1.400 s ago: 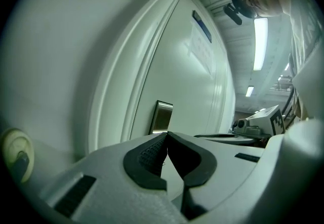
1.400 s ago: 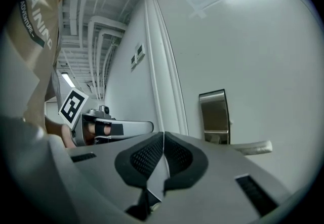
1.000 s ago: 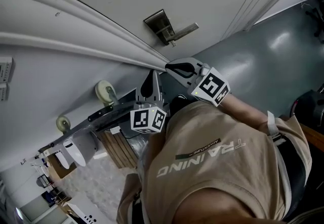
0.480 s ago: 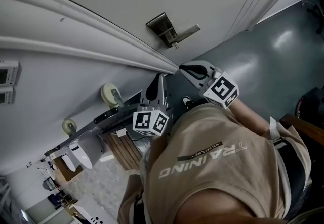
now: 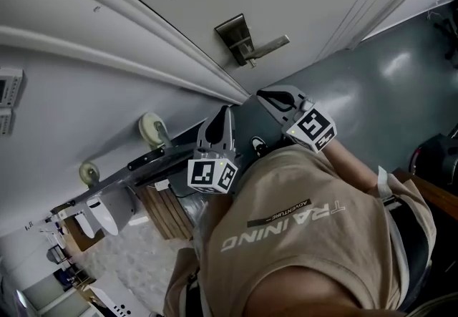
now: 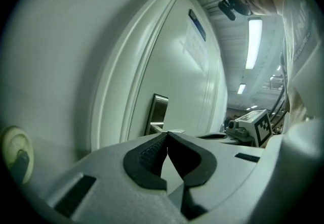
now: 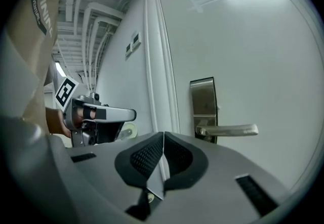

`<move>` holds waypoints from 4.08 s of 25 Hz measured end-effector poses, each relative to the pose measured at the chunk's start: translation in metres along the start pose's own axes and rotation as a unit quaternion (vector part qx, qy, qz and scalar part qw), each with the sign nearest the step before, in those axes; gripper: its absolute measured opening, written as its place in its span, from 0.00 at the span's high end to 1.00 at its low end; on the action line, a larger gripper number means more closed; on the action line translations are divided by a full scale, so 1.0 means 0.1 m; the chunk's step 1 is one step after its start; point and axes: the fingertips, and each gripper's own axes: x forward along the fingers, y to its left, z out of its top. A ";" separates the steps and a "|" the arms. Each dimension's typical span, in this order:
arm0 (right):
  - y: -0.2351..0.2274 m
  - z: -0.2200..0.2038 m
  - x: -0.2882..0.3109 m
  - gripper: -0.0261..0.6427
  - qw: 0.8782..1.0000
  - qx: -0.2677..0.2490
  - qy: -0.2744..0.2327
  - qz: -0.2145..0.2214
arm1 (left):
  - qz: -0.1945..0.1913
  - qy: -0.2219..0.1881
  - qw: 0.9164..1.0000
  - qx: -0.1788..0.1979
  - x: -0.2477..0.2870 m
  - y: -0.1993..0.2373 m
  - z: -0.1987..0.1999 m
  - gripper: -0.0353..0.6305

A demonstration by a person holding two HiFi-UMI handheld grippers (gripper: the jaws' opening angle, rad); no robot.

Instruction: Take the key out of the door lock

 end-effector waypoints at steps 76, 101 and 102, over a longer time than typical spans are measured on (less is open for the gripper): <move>-1.14 -0.82 0.99 0.92 0.772 0.630 -0.064 0.050 | 0.065 0.068 0.993 0.067 0.57 0.38 -0.03 0.94; -1.02 -0.86 0.84 0.92 0.767 0.634 -0.081 0.054 | 0.043 0.062 0.997 0.025 0.70 0.40 -0.16 0.94; -1.01 -0.86 0.84 0.92 0.769 0.631 -0.079 0.056 | 0.041 0.063 0.997 0.022 0.70 0.41 -0.18 0.94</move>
